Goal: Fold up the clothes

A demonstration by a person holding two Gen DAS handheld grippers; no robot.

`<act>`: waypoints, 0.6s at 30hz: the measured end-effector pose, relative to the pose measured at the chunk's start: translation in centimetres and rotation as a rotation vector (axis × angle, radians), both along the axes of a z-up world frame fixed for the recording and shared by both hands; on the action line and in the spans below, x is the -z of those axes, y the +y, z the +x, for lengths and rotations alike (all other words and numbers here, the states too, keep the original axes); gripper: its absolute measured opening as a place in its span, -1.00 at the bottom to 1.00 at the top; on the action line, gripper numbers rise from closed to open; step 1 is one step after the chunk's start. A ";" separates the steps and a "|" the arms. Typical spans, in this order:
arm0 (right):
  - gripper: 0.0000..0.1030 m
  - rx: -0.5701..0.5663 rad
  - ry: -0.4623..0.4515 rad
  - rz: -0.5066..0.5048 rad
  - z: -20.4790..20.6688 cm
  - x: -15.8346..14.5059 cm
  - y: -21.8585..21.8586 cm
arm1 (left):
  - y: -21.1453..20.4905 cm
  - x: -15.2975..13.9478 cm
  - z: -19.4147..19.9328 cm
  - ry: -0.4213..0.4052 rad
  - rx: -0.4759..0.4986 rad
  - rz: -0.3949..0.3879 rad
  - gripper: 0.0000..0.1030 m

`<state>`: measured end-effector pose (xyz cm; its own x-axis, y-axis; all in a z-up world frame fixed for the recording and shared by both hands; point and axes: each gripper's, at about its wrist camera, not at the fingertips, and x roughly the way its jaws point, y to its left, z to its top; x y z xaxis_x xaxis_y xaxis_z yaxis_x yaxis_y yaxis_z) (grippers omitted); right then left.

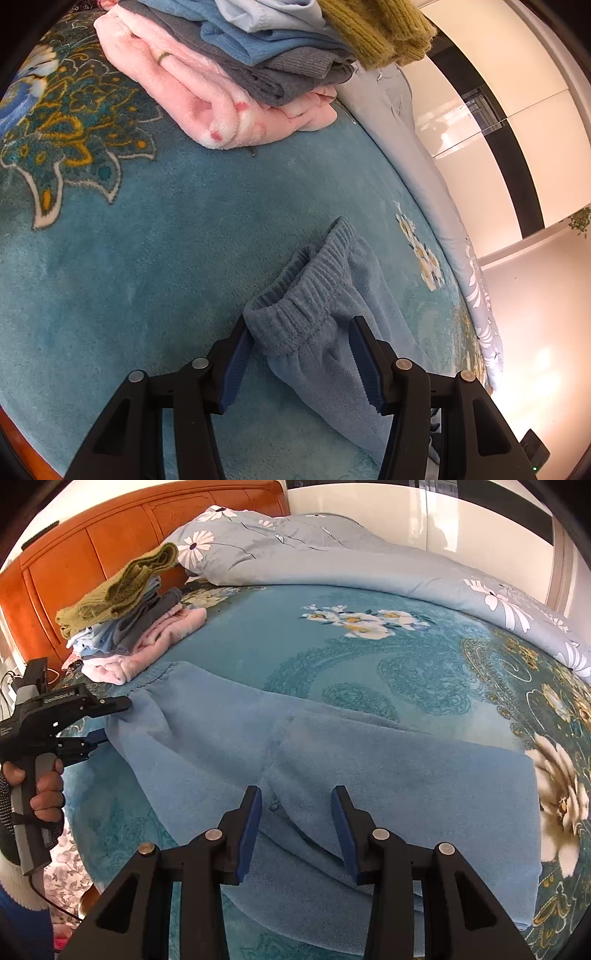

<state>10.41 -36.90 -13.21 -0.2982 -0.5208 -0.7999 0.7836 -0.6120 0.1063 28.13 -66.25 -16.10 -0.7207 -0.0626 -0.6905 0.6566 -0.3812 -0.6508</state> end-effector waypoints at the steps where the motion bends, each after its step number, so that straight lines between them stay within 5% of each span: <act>1: -0.39 0.011 -0.003 0.011 -0.1 0.3 -0.1 | -0.1 0.0 0.0 0.002 0.000 0.003 0.11; 2: -0.77 0.013 -0.026 -0.007 -0.4 0.2 0.0 | -0.1 0.0 0.0 0.004 0.001 0.005 0.11; 3: -0.94 0.015 -0.048 -0.025 -0.6 0.0 0.2 | -0.2 0.0 0.0 0.005 0.001 0.006 0.11; 9: -0.95 -0.022 -0.121 -0.125 -0.4 -1.7 1.0 | -0.3 0.1 0.1 0.014 -0.006 0.012 0.11; 18: -0.90 -0.010 -0.203 -0.116 -0.6 0.7 1.1 | -0.1 -0.1 -0.2 -0.015 -0.036 -0.011 0.04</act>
<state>9.79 -35.78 -13.88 -0.1315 -0.6150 -0.7775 0.7451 -0.5786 0.3317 27.91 -66.33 -16.01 -0.7077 -0.0956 -0.7000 0.6793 -0.3644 -0.6370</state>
